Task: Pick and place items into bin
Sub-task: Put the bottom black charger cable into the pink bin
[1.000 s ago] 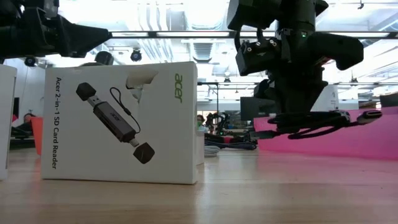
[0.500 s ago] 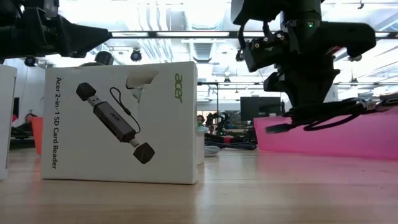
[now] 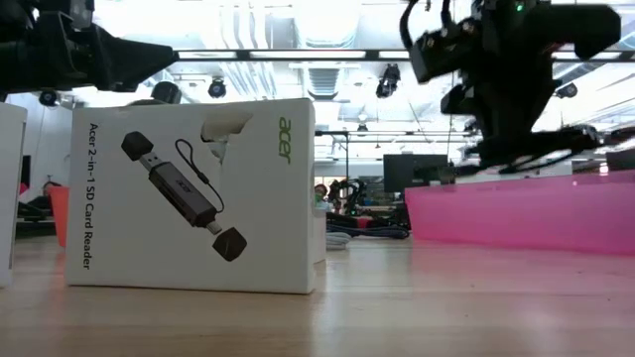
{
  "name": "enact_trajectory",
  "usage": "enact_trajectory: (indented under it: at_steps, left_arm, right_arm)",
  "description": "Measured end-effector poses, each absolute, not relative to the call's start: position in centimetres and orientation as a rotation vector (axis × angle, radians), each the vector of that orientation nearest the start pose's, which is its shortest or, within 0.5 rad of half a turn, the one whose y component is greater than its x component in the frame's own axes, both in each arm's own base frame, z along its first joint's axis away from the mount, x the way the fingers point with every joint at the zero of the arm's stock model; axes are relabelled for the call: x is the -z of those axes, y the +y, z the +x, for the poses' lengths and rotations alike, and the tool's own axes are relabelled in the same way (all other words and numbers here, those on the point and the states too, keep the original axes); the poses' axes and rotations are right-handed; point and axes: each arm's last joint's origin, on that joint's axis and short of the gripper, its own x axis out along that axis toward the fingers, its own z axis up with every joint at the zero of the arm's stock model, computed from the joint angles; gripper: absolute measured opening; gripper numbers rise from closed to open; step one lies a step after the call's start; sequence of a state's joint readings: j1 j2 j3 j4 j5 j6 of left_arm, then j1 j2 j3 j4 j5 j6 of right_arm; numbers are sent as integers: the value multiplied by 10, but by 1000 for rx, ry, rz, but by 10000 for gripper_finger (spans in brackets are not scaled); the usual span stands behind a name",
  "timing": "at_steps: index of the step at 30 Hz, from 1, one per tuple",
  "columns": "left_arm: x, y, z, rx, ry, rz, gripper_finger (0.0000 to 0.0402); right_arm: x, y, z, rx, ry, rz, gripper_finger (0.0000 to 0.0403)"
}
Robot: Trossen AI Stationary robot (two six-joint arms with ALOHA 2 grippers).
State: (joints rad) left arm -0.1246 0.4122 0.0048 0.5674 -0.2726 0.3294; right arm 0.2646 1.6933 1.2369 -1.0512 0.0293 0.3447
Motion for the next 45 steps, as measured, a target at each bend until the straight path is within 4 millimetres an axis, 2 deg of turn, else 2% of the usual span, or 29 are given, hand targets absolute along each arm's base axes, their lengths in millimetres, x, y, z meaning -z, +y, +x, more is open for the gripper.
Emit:
enact_trajectory:
  at_steps: [9, 16, 25, 36, 45]
  left_arm:
    - [-183, -7, 121, -172, -132, 297, 113]
    - [-183, -7, 121, -172, -131, 297, 113]
    - [-183, -7, 121, -172, -131, 297, 113]
    - [-183, -7, 121, -172, -132, 296, 113]
    - [-183, -7, 121, -172, -132, 296, 113]
  right_arm:
    - [-239, 79, 279, 107, 1396, -6, 31]
    - [-248, 73, 265, 178, 1350, -62, 31]
    - [-246, 62, 234, 327, 1347, -24, 31]
    - [-243, 49, 193, 417, 1284, 73, 31]
    - [-231, 39, 164, 499, 1249, 133, 31]
